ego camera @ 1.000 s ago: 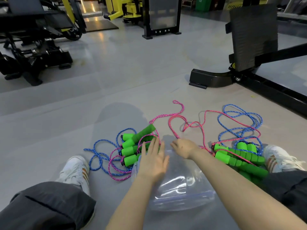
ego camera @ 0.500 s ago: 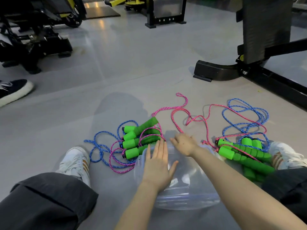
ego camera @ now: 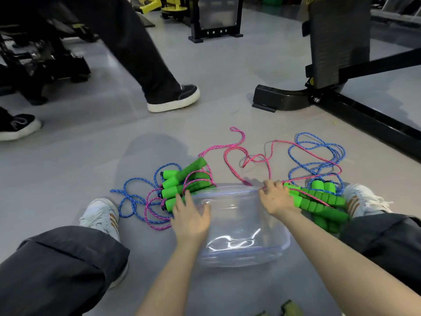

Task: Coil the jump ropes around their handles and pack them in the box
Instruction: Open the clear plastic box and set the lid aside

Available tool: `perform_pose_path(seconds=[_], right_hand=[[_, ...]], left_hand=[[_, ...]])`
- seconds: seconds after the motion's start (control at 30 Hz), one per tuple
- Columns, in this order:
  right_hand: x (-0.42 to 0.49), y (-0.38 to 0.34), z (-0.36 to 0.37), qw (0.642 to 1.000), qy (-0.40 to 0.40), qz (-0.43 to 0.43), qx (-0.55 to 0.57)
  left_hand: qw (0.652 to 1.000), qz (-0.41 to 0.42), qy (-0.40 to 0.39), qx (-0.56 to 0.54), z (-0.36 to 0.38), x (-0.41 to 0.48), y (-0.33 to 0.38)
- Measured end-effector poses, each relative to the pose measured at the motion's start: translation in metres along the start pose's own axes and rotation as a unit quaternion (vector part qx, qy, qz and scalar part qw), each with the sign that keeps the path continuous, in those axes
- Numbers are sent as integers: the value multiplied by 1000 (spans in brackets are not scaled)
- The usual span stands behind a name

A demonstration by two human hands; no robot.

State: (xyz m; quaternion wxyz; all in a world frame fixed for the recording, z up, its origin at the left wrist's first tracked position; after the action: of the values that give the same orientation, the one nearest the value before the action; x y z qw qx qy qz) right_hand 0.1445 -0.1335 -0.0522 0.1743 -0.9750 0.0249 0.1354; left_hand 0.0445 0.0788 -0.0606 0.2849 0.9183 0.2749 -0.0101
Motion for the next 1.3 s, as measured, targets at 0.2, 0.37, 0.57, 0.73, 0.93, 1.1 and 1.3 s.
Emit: perform_pose_path(seconds=[0.2,0.37,0.57,0.73,0.93,1.1,1.3], right_hand=[[-22,27,-10,963,-106,156,191],[-20,28,-24,977,-37,123,168],[-16,27,-45,933,67,116,335],[-13,38,-52,762,-44,209,611],[-13,29,-68,761,-91,59,640],[-2,34,-73,916,48,-16,397],[-1,19,-88,934,132,-125,309]], left_hand=[[997,-75,7,-35,-11,-12,-3],[998,-42,47,-16,-26,-11,6],[961,-40,84,-260,-49,3,14],[842,-108,-39,-526,-66,16,16],[798,-107,-54,-590,-69,30,28],[868,-42,-52,-492,-65,34,44],[962,147,10,-228,-56,28,40]])
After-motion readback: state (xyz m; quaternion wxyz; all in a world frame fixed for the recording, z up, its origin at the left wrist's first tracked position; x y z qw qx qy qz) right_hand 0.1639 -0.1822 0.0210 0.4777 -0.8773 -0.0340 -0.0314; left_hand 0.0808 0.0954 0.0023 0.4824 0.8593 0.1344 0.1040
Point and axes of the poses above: each hand's wrist, its own x-axis towards the middle knuckle, its own z-axis out of the palm, y = z × x, the point moved 3 cm from there along x, towards the middle knuckle, and after that the axes turned 1 degree about -x, right-handed, at the moved point
